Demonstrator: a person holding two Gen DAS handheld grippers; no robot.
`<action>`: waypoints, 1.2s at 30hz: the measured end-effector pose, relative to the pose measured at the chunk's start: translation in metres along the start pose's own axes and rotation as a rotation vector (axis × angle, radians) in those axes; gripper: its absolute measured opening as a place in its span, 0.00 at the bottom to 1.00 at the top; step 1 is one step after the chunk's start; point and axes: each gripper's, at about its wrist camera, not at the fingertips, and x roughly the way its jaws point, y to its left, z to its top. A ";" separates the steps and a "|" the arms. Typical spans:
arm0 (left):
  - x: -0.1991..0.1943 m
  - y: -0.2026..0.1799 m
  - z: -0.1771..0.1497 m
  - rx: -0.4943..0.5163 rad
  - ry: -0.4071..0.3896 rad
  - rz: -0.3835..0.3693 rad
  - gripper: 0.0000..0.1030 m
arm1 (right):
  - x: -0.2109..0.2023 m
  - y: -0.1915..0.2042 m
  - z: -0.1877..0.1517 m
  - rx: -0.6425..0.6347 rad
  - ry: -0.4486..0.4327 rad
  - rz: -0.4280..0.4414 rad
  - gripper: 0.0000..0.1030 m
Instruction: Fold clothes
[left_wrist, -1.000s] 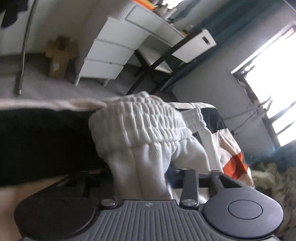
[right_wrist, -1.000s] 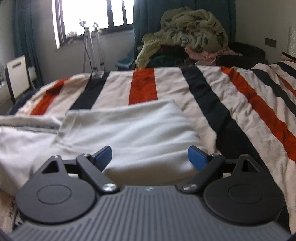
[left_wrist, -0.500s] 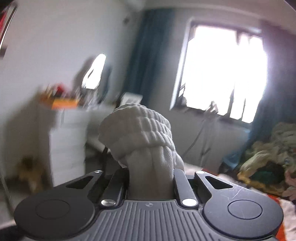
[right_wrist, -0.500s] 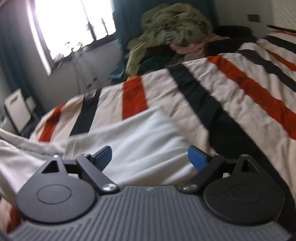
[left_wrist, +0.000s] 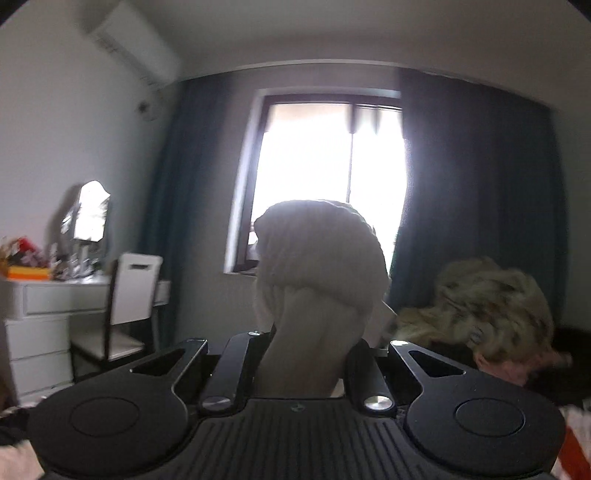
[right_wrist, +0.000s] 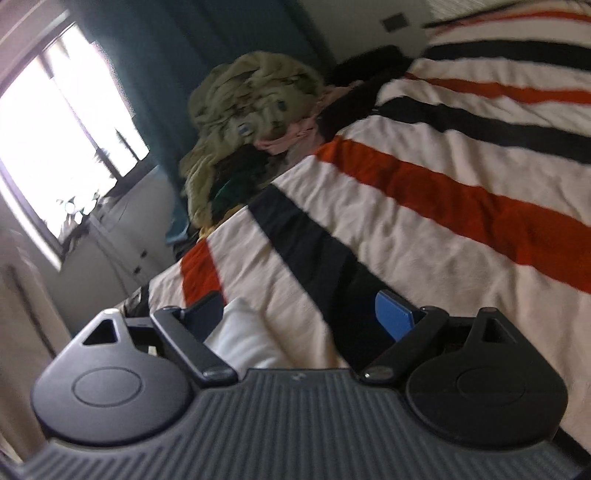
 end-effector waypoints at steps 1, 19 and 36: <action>-0.003 -0.024 -0.014 0.027 -0.003 -0.021 0.12 | 0.001 -0.006 0.003 0.024 -0.008 -0.005 0.88; -0.023 -0.093 -0.145 0.387 0.316 -0.274 0.76 | 0.020 -0.030 0.007 0.132 0.020 0.080 0.88; -0.035 0.079 -0.106 0.338 0.385 -0.180 0.99 | 0.036 0.004 -0.032 0.154 0.351 0.346 0.89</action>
